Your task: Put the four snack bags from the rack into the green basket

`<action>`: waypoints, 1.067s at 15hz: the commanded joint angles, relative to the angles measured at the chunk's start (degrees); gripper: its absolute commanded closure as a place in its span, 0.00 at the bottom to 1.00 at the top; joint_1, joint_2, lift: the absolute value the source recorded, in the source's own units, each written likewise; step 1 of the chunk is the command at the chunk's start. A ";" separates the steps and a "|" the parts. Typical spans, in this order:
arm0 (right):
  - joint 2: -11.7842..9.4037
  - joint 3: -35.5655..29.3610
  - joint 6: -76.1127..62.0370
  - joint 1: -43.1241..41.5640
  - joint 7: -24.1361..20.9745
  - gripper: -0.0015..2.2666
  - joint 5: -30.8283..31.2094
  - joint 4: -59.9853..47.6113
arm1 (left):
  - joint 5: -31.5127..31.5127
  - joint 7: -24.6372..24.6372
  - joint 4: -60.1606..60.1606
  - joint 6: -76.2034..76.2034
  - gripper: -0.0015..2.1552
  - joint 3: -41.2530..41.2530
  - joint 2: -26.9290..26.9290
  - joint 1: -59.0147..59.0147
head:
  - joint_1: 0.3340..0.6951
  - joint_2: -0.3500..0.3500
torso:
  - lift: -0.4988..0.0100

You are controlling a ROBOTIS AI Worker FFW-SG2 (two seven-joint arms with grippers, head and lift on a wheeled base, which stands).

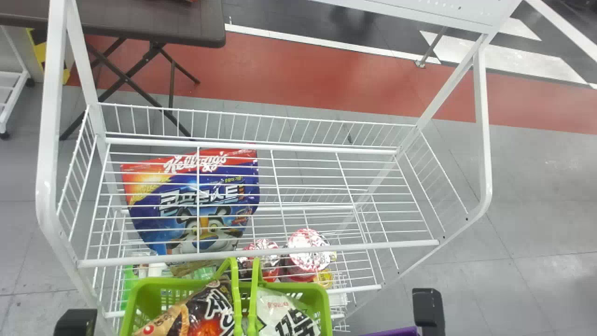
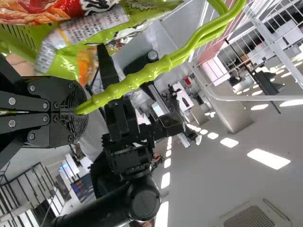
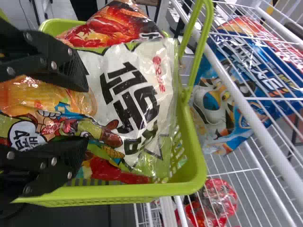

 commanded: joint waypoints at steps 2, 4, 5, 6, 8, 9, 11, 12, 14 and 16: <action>0.25 -1.36 -0.35 0.00 0.39 0.03 0.00 -1.31 | 0.01 0.04 -0.02 0.19 0.99 0.00 0.04 0.00 | 1.00 0.00 | 0.97; 0.78 -2.24 -4.22 -0.09 0.39 0.03 0.00 -2.63 | 0.01 0.04 -0.02 0.19 0.99 0.09 0.04 0.00 | 1.00 0.00 | 0.97; 1.01 -2.42 -13.89 0.18 1.01 0.04 -0.09 -2.63 | 0.01 0.04 -0.02 0.19 0.99 0.09 0.04 0.00 | 1.00 0.00 | 0.97; 1.01 -2.15 -24.96 0.88 1.01 0.04 -0.09 -2.54 | 0.01 -0.05 -0.02 0.19 0.99 0.09 0.04 0.00 | 1.00 0.00 | 0.97; 1.01 -0.57 -45.53 1.50 0.92 0.04 0.00 -0.78 | 0.01 -0.05 -0.02 0.02 0.99 0.00 0.04 0.00 | 1.00 0.00 | 0.97; 1.01 0.75 -55.20 1.94 0.74 0.04 0.09 0.18 | 0.01 -0.05 -0.02 0.19 0.99 0.00 0.12 0.00 | 1.00 0.00 | 0.97; 1.01 4.26 -71.02 2.82 -0.84 0.04 1.41 2.21 | 0.01 -0.22 0.07 0.02 0.99 0.18 0.12 0.00 | 1.00 0.00 | 0.97; 1.01 6.90 -75.59 3.61 -3.74 0.04 3.16 2.65 | 0.01 -0.31 0.16 0.02 0.99 0.26 0.12 0.18 | 1.00 0.00 | 0.97; 1.01 12.87 -77.00 4.66 -14.81 0.04 8.53 2.65 | 0.09 -0.31 0.42 -0.16 0.99 0.18 0.12 0.18 | 1.00 0.00 | 0.97; 1.01 16.74 -76.12 5.28 -20.26 0.05 11.43 2.12 | 0.01 -0.49 0.42 -0.16 0.99 0.18 0.21 0.18 | 1.00 0.00 | 0.97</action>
